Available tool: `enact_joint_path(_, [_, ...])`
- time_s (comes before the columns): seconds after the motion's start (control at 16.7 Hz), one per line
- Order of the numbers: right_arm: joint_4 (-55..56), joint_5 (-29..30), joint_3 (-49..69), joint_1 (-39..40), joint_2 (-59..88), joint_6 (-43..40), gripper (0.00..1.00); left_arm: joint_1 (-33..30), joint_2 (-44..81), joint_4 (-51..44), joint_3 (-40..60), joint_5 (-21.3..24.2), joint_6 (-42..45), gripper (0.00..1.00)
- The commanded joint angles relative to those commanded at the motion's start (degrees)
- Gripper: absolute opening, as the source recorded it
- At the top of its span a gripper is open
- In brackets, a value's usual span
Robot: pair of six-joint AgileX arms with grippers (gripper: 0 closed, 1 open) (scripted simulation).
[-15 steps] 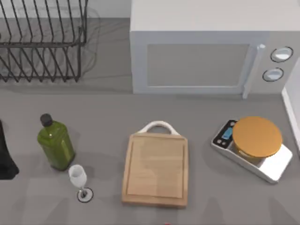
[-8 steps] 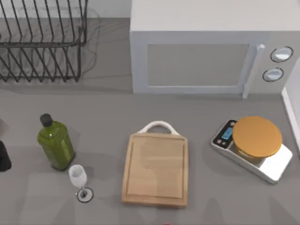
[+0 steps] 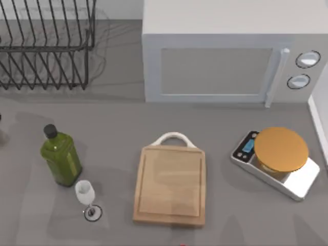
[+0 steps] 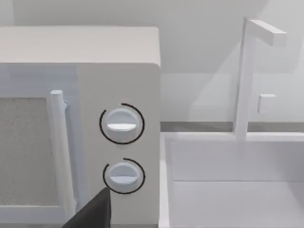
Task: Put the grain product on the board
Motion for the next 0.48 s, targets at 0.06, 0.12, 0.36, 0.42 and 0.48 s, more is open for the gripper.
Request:
enact_joint_path(0.06, [0.00, 0.00, 0.00, 0.00, 0.00, 0.00, 1.00, 0.60, 6.79, -3.32, 4.34, 0.01, 2.62, 1.00])
enact_joint_path(0.12, [0.00, 0.00, 0.00, 0.00, 0.00, 0.00, 1.00, 1.20, 13.38, -6.62, 8.63, 0.01, 5.21, 1.00])
enact_joint_path(0.36, [0.00, 0.00, 0.00, 0.00, 0.00, 0.00, 1.00, 3.43, 36.00, -18.68, 24.84, 0.01, 14.91, 1.00])
enact_joint_path(0.42, [0.00, 0.00, 0.00, 0.00, 0.00, 0.00, 1.00, 3.92, 40.69, -21.26, 28.57, 0.01, 17.06, 1.00])
enact_joint_path(0.48, [0.00, 0.00, 0.00, 0.00, 0.00, 0.00, 1.00, 4.39, 45.06, -23.61, 32.11, 0.02, 19.06, 1.00])
